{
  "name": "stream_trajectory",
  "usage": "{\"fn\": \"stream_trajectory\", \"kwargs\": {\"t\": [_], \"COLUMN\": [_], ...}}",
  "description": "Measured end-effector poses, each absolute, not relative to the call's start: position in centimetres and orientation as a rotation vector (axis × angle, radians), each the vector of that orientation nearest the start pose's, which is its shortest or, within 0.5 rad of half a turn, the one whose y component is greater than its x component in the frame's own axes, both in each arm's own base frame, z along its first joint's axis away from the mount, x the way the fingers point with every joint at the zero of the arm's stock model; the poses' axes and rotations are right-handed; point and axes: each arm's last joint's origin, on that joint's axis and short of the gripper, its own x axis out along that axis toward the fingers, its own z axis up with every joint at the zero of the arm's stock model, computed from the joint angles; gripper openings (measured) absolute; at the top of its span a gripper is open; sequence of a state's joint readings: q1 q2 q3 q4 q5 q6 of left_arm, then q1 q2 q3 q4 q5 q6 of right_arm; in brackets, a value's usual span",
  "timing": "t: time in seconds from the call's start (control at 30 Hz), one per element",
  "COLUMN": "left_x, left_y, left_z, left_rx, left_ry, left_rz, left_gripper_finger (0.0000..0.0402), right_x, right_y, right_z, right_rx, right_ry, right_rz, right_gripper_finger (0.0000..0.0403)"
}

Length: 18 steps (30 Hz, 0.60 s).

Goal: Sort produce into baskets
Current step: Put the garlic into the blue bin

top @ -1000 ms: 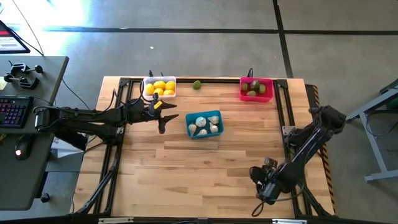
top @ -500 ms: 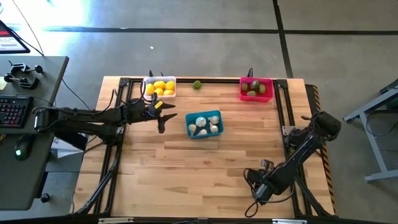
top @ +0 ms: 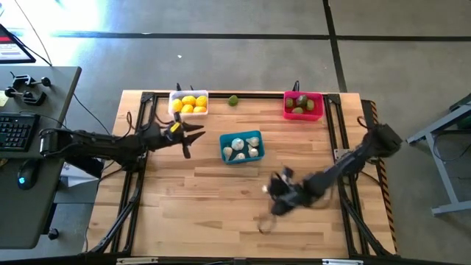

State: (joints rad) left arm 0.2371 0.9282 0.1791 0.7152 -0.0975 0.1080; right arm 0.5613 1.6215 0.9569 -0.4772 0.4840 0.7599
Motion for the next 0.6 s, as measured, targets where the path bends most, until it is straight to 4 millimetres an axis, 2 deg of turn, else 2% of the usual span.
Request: {"fn": "stream_trajectory", "kwargs": {"t": [0.13, 0.23, 0.33, 0.4, 0.6], "left_x": [16.2, 15.6, 15.0, 14.5, 13.5], "left_y": [4.2, 4.1, 4.0, 3.9, 3.8], "left_z": [17.8, 17.6, 17.6, 17.6, 17.2], "left_rx": [0.090, 0.090, 0.097, 0.107, 0.117], "left_ry": [-0.002, -0.013, -0.036, -0.053, -0.057], "left_rz": [0.337, 0.366, 0.380, 0.381, 0.415], "left_gripper_finger": [0.0077, 0.0070, 0.0065, 0.0063, 0.0062], "right_x": [30.0, 31.7, 32.3, 32.6, 33.1], "right_y": [10.2, 6.1, 2.6, 0.8, -2.6], "right_z": [18.8, 19.2, 19.3, 19.3, 18.5], "right_rx": [0.123, 0.166, 0.171, 0.190, 0.274], "right_ry": [0.769, 0.707, 0.698, 0.704, 0.745], "right_rz": [-0.395, -0.488, -0.573, -0.568, -0.522], "right_gripper_finger": [0.0039, 0.0037, 0.0038, 0.0038, 0.0039]}}
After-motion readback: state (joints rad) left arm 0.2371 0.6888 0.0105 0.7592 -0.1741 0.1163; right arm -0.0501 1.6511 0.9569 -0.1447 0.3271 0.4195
